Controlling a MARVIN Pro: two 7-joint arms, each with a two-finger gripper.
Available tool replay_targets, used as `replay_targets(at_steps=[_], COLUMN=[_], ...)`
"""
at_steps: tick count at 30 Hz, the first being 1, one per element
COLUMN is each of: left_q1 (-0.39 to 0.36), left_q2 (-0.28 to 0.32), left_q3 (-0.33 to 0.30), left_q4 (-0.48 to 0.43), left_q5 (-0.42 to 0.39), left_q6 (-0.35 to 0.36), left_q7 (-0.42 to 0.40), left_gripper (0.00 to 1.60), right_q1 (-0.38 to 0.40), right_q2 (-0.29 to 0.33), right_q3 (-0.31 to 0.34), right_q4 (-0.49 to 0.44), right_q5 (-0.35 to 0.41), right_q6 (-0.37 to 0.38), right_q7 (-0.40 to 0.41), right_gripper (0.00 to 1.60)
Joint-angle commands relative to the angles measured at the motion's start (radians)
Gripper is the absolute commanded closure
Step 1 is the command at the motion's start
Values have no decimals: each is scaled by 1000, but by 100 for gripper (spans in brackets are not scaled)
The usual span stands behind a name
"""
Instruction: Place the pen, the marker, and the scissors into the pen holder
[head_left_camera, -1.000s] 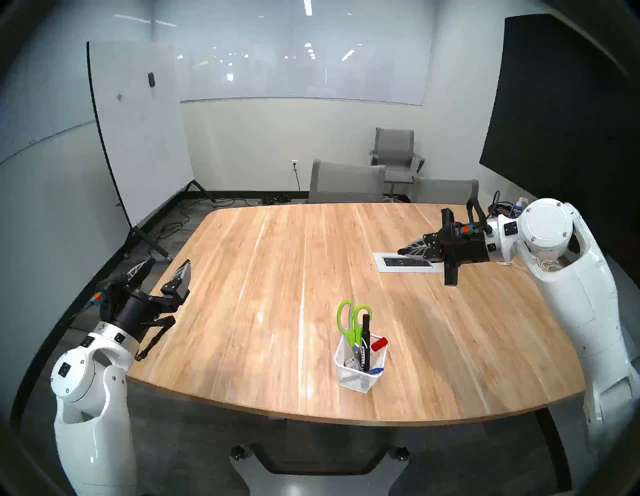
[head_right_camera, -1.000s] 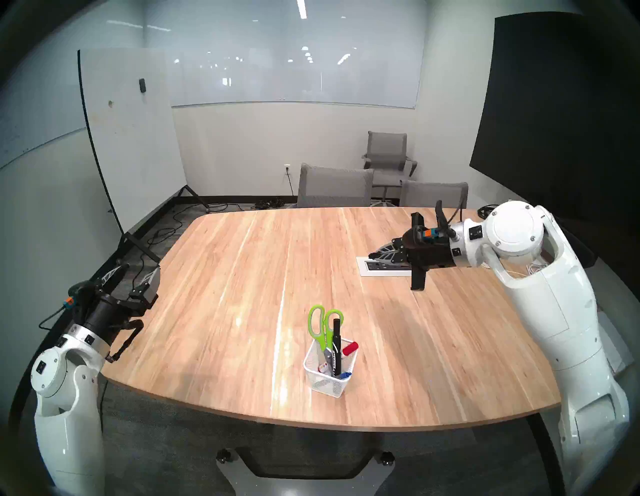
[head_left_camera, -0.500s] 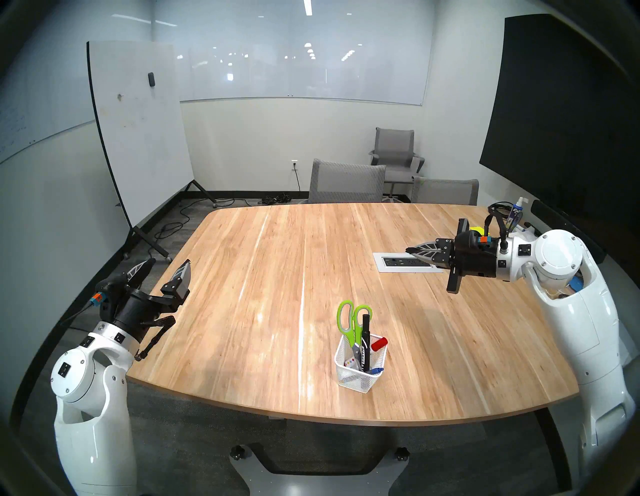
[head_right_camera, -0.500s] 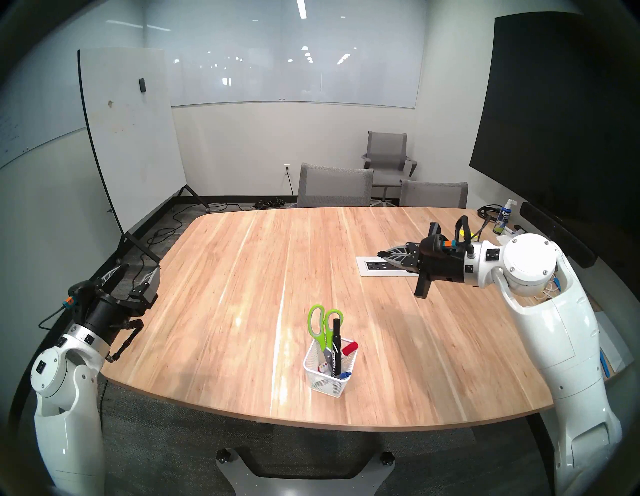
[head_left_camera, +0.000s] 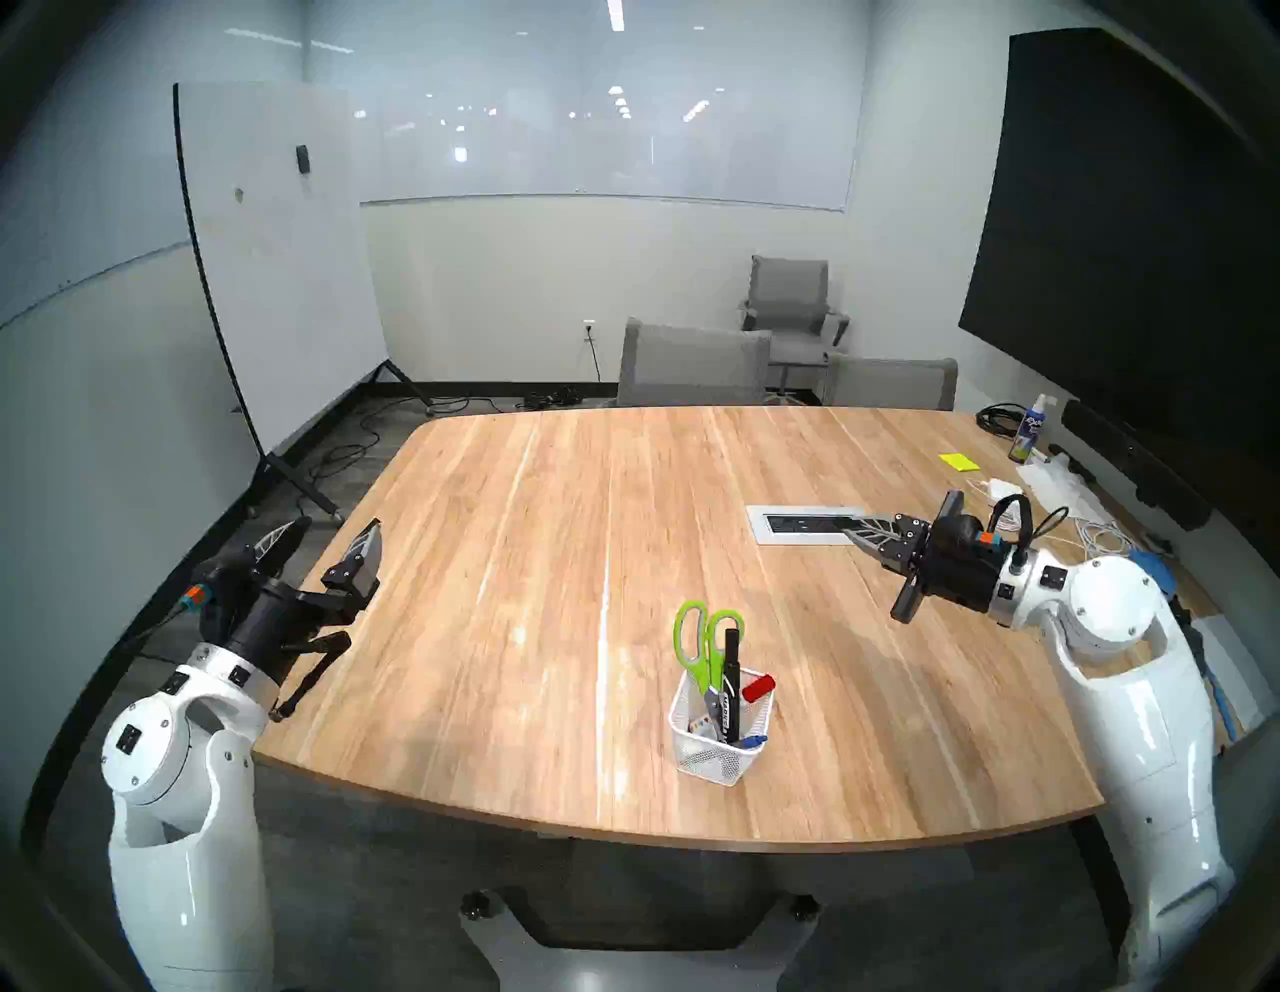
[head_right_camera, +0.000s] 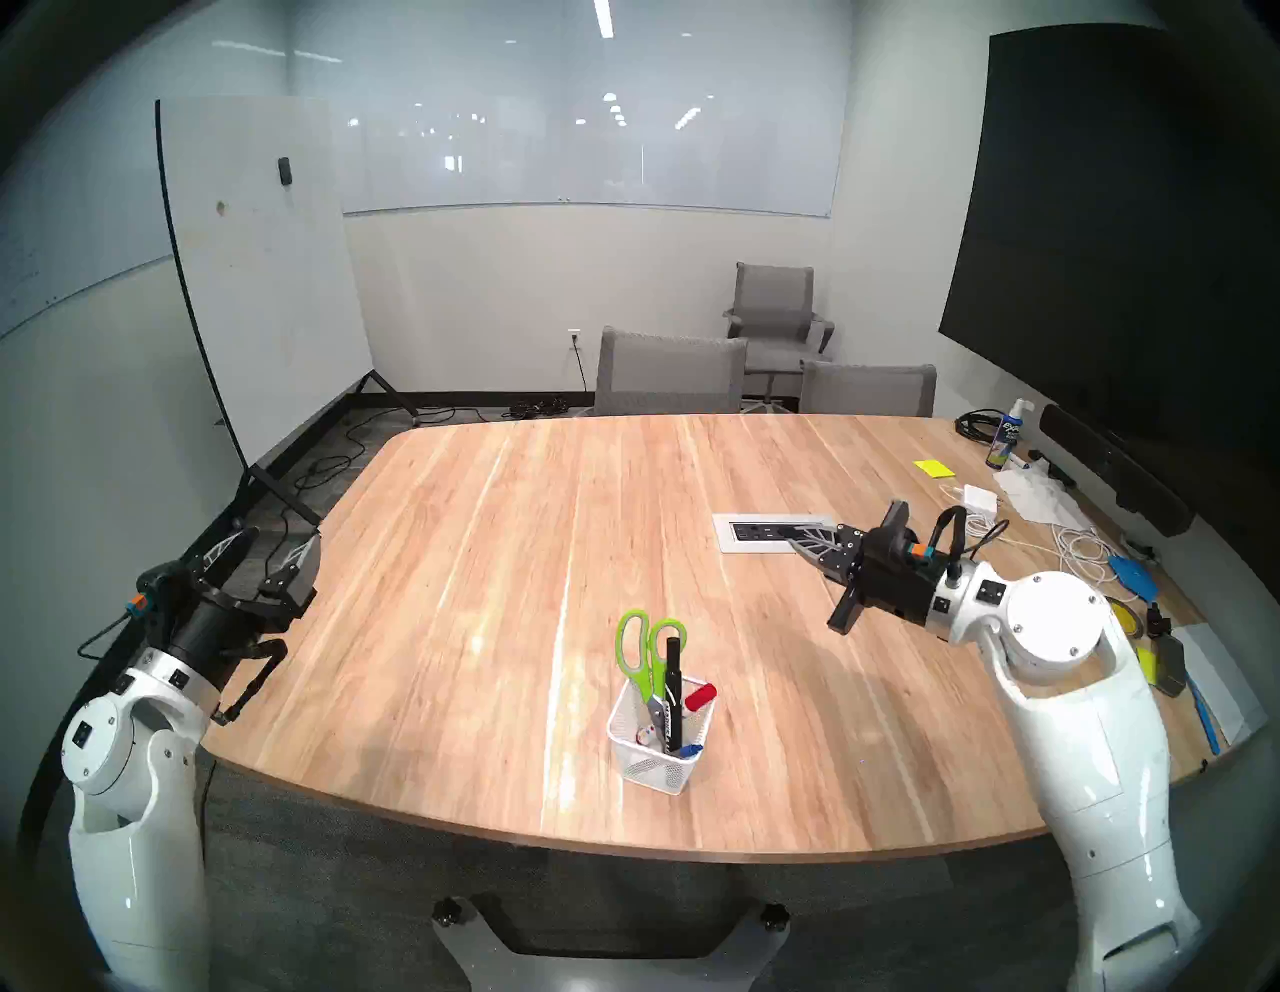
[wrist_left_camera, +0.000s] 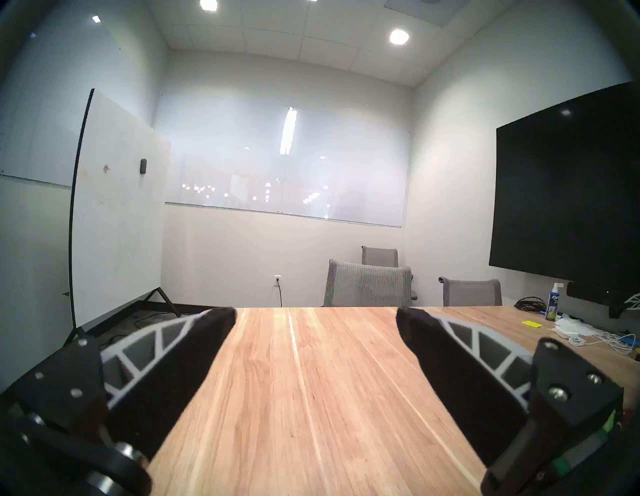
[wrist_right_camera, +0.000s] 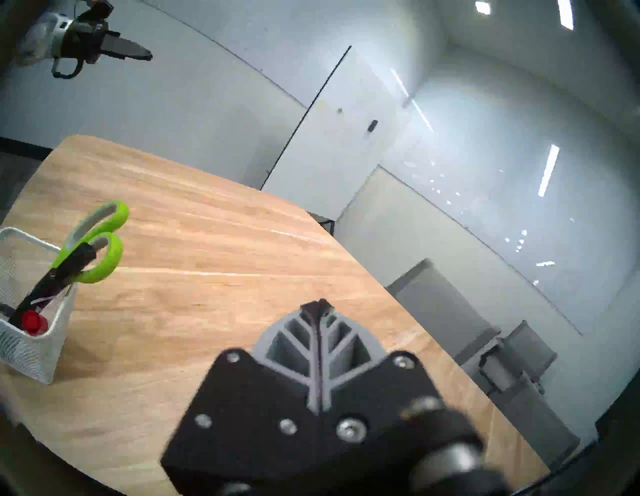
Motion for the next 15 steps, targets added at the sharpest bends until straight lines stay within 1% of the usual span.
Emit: replay_targets(at_steps=[1, 3, 4, 5, 10, 12, 15], left_q1=[0, 0, 0, 0, 0, 0, 0], left_q2=[-2, -2, -2, -2, -2, -2, -2], left_q3=[2, 2, 2, 2, 2, 2, 2], left_q4=[-22, -22, -22, -21, -21, -22, -22], left_q5=[1, 1, 1, 1, 1, 1, 1], left_q6=[-1, -1, -1, -1, -1, -1, -1], left_q7=[1, 1, 1, 1, 1, 1, 1], left_gripper=[0, 0, 0, 0, 0, 0, 0], right_q1=[83, 108, 103, 116, 86, 75, 49], right_q2=[-61, -58, -54, -59, -72, -75, -77], right_q3=[-60, -78, -80, -83, -59, -46, -23], right_q4=[91, 112, 109, 120, 107, 105, 75], right_q5=[-37, -50, -52, -54, -60, -50, -44], right_q6=[-52, -55, -61, -63, -103, -115, -133], right_q7=[-65, -65, -75, -67, -101, -103, -110], right_gripper=[160, 160, 160, 160, 160, 160, 160])
